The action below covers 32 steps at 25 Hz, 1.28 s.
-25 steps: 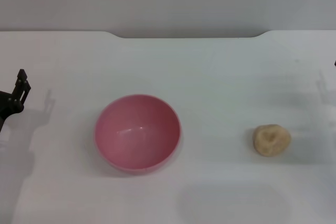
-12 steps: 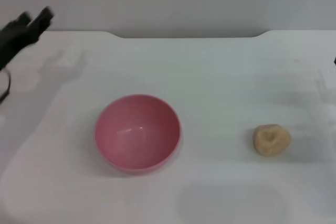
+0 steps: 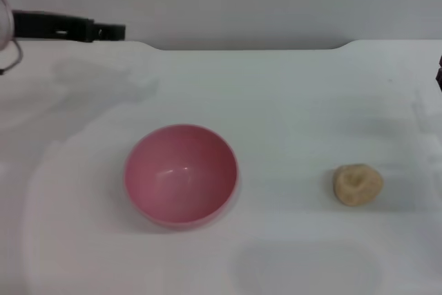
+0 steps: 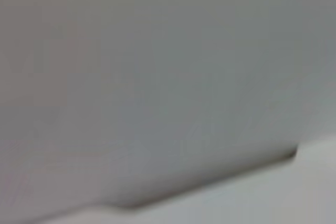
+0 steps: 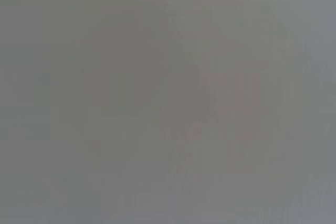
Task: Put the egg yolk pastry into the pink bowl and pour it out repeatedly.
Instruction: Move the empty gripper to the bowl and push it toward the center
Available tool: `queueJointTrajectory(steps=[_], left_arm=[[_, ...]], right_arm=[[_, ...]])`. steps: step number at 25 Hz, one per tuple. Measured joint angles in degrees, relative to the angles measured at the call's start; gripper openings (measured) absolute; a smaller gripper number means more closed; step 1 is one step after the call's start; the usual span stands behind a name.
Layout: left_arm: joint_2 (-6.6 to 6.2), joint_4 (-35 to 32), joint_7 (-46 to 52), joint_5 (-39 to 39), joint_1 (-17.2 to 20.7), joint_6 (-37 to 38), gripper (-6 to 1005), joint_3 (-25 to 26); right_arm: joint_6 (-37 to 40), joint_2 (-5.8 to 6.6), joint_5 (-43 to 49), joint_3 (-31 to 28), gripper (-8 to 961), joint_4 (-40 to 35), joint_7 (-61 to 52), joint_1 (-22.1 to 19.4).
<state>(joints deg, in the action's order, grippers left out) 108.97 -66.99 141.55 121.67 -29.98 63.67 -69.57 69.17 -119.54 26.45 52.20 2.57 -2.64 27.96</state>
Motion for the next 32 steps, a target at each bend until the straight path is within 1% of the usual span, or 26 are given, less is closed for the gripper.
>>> queueJointTrajectory(steps=[1,2,4,6,8,11,14,16,18,19,21,24,28,32], left_arm=[[0.82,-3.2,3.22,4.94,-0.54,3.89,679,1.17],[1.87,-7.18,6.55,10.95,-1.22,9.36,679,2.9],[4.13,-13.09,9.05,17.56,-2.22,17.35,679,5.97],[6.91,-18.95,10.4,24.41,-3.46,27.66,680,8.92],[8.46,-22.36,11.75,28.87,-4.59,35.95,680,9.86],[9.0,-24.0,15.43,30.49,-5.68,43.94,680,7.62],[9.23,-24.15,17.56,29.5,-5.2,44.45,680,4.59],[9.24,-24.14,19.38,29.11,-4.61,43.35,680,2.46],[9.32,-23.49,20.25,28.48,-4.38,41.9,679,1.85],[9.28,-21.42,21.27,26.77,-4.34,40.49,679,1.63],[9.22,-20.46,21.7,26.24,-4.45,40.09,679,1.73],[9.16,-15.95,23.19,25.25,-5.08,37.83,679,2.96],[9.1,-9.22,23.25,24.96,-5.3,33.17,679,3.34],[8.92,-4.46,22.96,24.98,-5.85,29.09,680,3.52]], right_arm=[[0.0,-0.02,0.06,-0.01,535,-0.03,0.0,0.06],[0.0,-0.02,0.06,-0.01,535,-0.03,0.0,0.06],[0.0,-0.02,0.08,0.0,535,-0.07,0.0,0.09],[-0.01,-0.02,0.08,0.01,535,-0.05,0.0,0.09],[-0.01,-0.02,0.08,0.01,535,0.06,0.0,0.09],[-0.09,0.0,0.01,0.0,534,0.0,0.0,0.11],[-0.53,0.15,-0.14,0.01,534,-0.34,0.0,0.45],[-0.78,0.24,-0.16,0.0,534,-0.53,0.01,0.83],[-1.34,0.28,-0.17,0.01,534,-0.69,0.02,1.31],[-2.54,0.28,-0.1,0.03,534,-1.16,0.02,1.87],[-3.08,0.28,-0.06,0.07,534,-1.35,0.02,2.04],[-5.41,0.28,0.06,0.45,535,-2.12,0.34,2.81],[-6.44,0.28,0.09,0.56,535,-2.98,0.45,3.04],[-6.98,0.27,0.11,0.39,535,-3.73,0.46,3.09]])
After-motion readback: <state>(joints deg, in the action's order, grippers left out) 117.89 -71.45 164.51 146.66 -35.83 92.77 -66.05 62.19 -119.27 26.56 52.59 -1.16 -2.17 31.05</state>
